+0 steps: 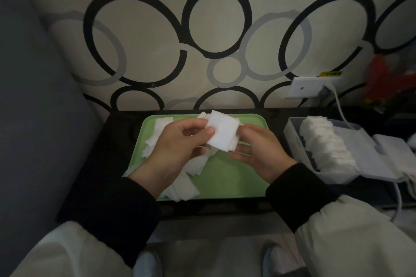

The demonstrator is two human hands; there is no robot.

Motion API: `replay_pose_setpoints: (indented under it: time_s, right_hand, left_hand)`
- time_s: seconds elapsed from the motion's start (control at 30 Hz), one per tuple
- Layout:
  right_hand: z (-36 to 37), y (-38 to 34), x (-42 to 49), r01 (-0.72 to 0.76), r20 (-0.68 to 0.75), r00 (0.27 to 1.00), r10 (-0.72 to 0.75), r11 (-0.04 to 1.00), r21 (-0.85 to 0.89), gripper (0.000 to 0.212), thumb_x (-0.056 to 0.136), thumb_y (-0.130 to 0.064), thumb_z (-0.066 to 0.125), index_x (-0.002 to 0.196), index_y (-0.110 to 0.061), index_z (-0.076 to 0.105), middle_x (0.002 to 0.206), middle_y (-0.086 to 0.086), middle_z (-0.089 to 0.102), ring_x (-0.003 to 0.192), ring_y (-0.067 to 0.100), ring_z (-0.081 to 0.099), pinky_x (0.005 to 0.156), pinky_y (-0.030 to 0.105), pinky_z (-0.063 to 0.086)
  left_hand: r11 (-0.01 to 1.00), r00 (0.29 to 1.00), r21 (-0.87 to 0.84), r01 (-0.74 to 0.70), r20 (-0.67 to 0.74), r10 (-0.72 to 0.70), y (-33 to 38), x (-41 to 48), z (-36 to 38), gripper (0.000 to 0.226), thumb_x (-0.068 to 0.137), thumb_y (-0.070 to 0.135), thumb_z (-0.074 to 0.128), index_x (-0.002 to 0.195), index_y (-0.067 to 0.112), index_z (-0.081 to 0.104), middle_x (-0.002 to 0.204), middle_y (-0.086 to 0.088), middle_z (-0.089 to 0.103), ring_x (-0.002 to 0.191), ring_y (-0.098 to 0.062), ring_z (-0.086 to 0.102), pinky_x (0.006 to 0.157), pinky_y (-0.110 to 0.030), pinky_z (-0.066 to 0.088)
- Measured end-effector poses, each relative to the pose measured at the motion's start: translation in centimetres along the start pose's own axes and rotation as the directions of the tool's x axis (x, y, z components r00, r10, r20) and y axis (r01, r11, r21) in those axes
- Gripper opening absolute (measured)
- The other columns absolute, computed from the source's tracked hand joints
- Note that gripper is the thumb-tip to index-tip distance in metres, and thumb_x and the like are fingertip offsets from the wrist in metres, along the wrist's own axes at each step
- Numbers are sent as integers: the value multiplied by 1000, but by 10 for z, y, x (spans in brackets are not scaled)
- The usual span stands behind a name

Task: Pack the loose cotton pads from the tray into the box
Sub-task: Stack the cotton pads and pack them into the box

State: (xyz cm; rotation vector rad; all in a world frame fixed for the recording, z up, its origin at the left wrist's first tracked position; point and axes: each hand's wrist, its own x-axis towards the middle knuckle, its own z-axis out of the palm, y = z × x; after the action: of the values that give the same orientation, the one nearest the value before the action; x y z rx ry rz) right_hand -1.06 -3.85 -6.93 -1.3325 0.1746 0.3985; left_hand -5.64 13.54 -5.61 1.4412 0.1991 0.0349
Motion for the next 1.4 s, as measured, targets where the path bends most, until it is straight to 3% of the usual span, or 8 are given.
replay_pose_setpoints:
  time_s: [0.43,0.63,0.8,0.93,1.03,1.17,1.23,1.4]
  right_hand:
    - [9,-4,-6,20,182,983,-32,997,68,29,96,-15,59,122,-6,65,116,16,70,98,30,72,70,32,57]
    - [11,-7,-10,20,233,972,-28,999,37,40,89,-37,64,119,-10,65,111,13,73,96,29,72,79,41,59]
    - [19,-2,-9,114,215,971,-103,993,-39,28,88,-4,68,115,2,63,111,18,71,96,32,72,76,39,61]
    - [31,3,-12,177,295,946,-133,976,-129,26,89,-7,67,114,0,66,103,14,73,92,25,70,81,38,57]
    - [42,9,-13,216,341,928,-151,963,-162,21,86,-10,71,106,-6,70,100,12,73,92,24,68,85,43,52]
    - [53,14,-14,246,305,940,-152,922,-299,18,89,-20,70,102,-7,68,90,11,69,76,22,64,65,34,50]
    - [53,17,-16,289,316,938,-140,819,-496,21,92,-28,67,95,-7,65,84,8,69,69,19,62,61,29,49]
    - [60,44,-27,395,406,914,-20,273,-877,36,74,-51,78,82,-20,63,84,-6,64,75,10,58,63,26,45]
  left_hand:
    - [987,986,151,-50,-148,73,-9,2,9,11,85,15,76,95,13,72,76,2,68,57,-3,58,52,-20,46]
    - [947,963,284,-150,-174,205,-13,4,9,9,82,18,79,87,20,71,80,4,69,71,-10,61,64,-26,44]
    - [930,953,351,-109,-229,198,-8,-1,3,20,84,20,74,102,21,65,85,6,62,77,-8,60,68,-24,46]
    - [992,996,121,38,-87,-27,0,-14,-14,55,76,50,76,121,22,62,112,4,70,104,-14,68,91,-37,55]
    - [999,997,27,45,66,-47,2,-24,-27,48,74,40,77,115,16,69,106,-1,76,99,-17,72,83,-33,58]
    - [998,991,-34,54,-121,-58,-2,-23,-47,23,84,17,74,106,10,71,102,-9,76,91,-20,74,70,-28,59]
    - [996,974,-34,79,-210,-84,-5,-21,-61,20,87,18,74,105,12,72,103,-9,75,91,-19,73,67,-26,58]
    - [998,956,-12,69,-285,-69,-4,-20,-83,21,89,23,72,107,13,71,102,-7,75,89,-16,72,65,-25,57]
